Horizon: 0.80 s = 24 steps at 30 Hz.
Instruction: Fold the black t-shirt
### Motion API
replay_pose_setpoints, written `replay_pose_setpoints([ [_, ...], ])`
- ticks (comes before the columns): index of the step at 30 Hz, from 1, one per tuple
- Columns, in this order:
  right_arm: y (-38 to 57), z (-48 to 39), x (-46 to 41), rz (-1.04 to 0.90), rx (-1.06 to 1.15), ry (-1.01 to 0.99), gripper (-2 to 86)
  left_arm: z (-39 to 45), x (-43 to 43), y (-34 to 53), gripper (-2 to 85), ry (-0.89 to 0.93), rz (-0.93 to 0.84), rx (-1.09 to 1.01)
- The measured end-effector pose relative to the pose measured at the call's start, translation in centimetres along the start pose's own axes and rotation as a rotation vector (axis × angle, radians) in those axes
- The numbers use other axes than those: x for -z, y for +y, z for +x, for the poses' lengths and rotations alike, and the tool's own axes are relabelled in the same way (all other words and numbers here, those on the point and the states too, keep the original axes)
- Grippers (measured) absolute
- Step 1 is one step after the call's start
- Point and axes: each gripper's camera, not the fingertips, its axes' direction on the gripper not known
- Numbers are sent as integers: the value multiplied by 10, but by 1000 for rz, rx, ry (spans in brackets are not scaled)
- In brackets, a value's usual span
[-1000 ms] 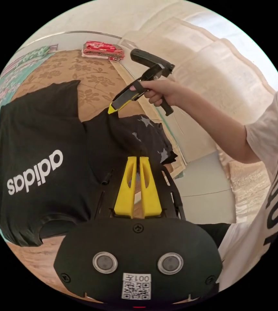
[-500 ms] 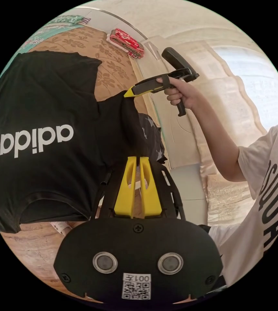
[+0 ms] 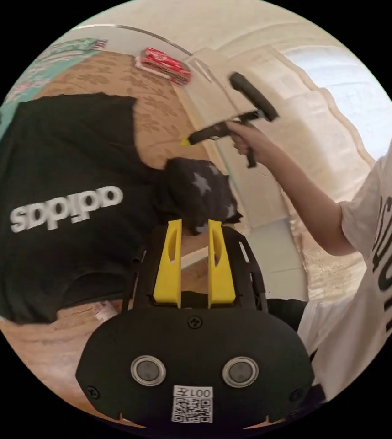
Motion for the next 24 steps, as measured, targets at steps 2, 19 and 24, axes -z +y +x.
replay_pose_setpoints([
  [2, -25, -46, -8, 136, 105, -205, 74, -46, 46, 9, 59, -202, 39, 120],
  [19, -312, -365, -279, -199, 620, -187, 61, -353, 275, 54, 5, -273, -81, 309],
  [24, -333, -369, -288, -40, 565, -377, 27, -392, 346, 75, -10, -232, 43, 401],
])
